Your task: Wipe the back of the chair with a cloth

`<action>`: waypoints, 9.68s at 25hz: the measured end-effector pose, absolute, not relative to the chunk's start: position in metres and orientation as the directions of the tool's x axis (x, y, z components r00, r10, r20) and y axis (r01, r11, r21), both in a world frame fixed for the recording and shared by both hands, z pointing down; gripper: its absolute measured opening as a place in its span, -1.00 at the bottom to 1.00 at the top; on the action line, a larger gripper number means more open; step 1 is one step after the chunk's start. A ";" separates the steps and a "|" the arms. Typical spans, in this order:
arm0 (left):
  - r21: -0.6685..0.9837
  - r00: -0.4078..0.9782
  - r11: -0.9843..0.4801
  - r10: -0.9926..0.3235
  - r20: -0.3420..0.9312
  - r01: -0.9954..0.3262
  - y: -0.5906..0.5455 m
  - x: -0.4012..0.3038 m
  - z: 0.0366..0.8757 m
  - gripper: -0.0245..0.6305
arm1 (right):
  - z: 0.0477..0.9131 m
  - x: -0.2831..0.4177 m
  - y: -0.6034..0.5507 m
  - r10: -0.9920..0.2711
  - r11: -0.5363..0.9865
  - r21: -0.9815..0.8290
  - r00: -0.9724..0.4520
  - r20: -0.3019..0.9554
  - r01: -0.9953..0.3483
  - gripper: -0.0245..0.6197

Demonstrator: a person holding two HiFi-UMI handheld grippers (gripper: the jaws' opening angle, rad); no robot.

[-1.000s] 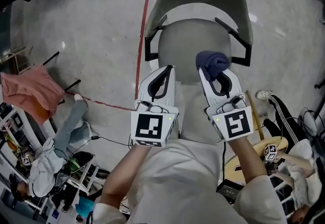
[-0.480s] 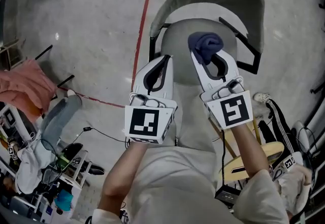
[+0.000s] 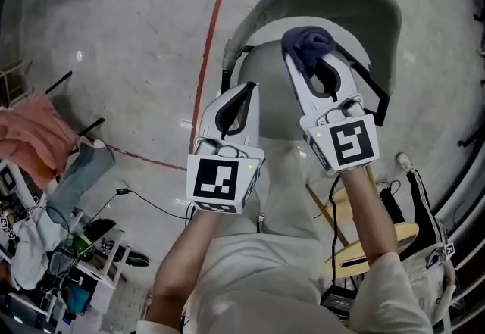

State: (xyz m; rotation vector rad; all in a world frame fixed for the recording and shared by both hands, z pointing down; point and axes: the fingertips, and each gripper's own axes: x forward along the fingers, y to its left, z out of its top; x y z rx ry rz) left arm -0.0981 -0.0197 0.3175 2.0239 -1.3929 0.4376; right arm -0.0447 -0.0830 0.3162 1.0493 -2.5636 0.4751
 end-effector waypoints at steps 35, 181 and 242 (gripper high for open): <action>0.306 0.377 -0.235 -0.714 0.590 -0.923 -0.028 -0.063 0.337 -0.92 | 0.376 -0.024 -0.152 -0.572 0.671 -0.207 -0.675 0.466 -0.712 -0.67; 0.315 0.449 -0.320 -0.626 0.637 -0.894 -0.016 -0.042 0.382 -0.92 | 0.467 0.092 -0.161 -0.718 0.297 -0.247 -0.386 0.579 -0.923 -0.67; 0.340 0.590 -0.503 -0.508 0.627 -0.794 0.019 0.040 0.391 -0.92 | 0.505 0.302 -0.001 -0.627 -0.435 -0.104 0.218 0.748 -0.894 -0.67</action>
